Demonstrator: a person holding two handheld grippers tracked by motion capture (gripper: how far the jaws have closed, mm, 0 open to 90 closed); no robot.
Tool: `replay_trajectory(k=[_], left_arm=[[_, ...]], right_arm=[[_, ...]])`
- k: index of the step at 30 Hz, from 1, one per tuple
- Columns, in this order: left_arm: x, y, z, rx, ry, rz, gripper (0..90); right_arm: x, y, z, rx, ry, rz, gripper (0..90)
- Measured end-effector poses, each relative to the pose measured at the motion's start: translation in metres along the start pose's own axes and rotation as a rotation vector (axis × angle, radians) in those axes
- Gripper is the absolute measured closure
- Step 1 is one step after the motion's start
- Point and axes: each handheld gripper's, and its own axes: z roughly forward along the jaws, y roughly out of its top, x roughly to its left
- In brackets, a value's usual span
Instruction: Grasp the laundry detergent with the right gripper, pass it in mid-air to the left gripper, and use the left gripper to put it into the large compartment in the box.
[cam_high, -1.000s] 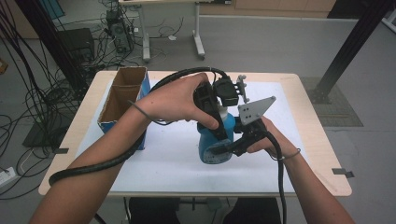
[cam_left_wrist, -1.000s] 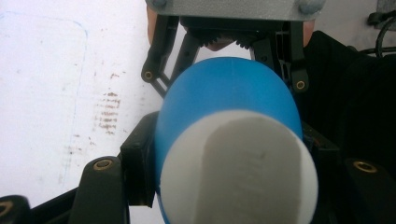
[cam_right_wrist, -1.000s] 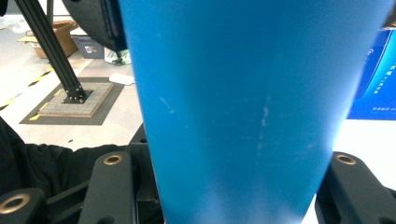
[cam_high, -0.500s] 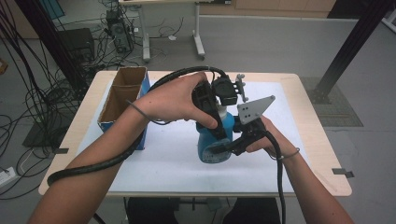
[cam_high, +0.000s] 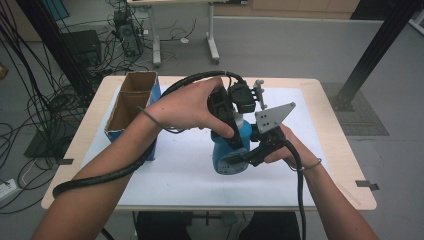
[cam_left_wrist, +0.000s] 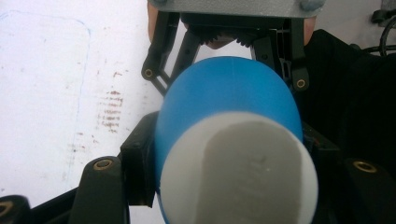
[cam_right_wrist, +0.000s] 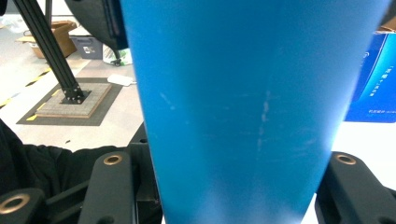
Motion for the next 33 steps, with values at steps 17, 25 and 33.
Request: replay_trajectory(k=[17,25,33], left_arm=[[0.0039,0.0026,0.0008,0.012,0.012,0.001,37.9],[0.0038,0.0037,0.0001,0.021,0.013,0.001,38.0],[0.0038,0.0047,-0.0007,0.025,0.018,0.006,38.0]], right_arm=[[-0.0044,-0.0043,0.0016,-0.033,-0.011,-0.006,43.5],[-0.0046,-0.0042,0.002,-0.041,-0.011,-0.009,43.1],[-0.0045,-0.0051,0.0026,-0.055,-0.012,-0.006,42.7]])
